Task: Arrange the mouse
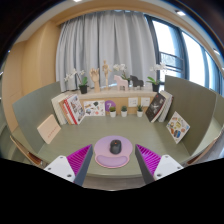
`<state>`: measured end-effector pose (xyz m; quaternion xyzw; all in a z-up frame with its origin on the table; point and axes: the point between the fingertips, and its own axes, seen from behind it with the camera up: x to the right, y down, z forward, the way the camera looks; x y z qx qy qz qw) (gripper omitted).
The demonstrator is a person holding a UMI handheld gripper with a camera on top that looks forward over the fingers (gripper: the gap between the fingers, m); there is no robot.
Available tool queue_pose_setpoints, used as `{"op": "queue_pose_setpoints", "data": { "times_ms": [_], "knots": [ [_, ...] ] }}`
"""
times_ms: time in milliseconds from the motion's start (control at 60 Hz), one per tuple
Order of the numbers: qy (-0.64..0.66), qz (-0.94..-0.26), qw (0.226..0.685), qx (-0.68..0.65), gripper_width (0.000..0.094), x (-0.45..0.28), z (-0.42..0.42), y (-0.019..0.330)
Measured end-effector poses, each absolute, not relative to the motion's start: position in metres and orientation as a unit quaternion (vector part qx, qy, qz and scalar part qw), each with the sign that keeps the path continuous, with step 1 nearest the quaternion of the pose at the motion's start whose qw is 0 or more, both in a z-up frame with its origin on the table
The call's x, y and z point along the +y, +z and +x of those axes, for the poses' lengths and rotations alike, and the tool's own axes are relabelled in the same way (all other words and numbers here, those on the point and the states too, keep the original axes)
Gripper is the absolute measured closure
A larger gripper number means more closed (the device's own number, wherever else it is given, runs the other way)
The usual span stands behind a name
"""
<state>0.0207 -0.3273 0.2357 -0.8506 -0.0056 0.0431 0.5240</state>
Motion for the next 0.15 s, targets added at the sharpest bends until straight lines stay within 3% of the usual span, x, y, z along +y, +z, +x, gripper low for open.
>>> {"op": "queue_pose_setpoints", "data": {
  "times_ms": [150],
  "knots": [
    [0.041, -0.848, 0.528, -0.004, 0.0083, -0.344, 0.030, 0.234]
  ]
}}
